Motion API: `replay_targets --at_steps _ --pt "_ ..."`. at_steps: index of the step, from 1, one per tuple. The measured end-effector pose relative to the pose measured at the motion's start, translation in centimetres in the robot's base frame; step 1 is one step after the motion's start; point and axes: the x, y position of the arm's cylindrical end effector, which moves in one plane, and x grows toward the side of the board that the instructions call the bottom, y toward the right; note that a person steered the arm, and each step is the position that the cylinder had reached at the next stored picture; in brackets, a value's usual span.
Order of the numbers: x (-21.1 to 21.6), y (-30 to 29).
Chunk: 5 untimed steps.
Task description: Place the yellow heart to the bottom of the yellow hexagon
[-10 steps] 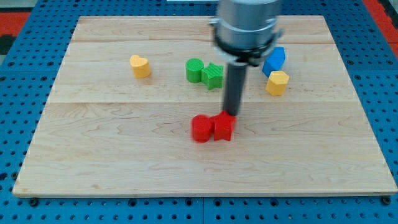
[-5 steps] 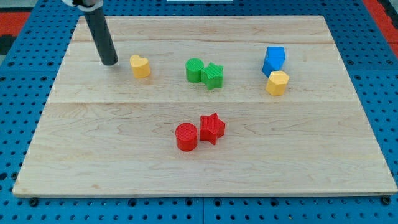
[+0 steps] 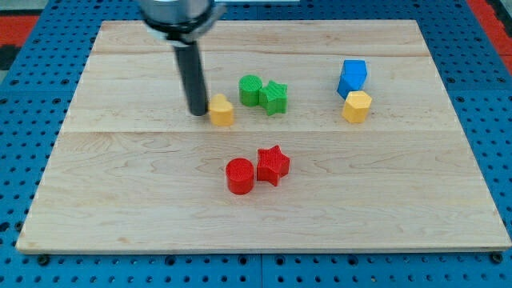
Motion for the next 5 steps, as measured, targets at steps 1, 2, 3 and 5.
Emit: replay_targets --at_steps 1,2,3,5 --pt "0.0 5.3" --pt "0.8 11.2" --pt "1.5 15.8" --pt "4.8 17.3"
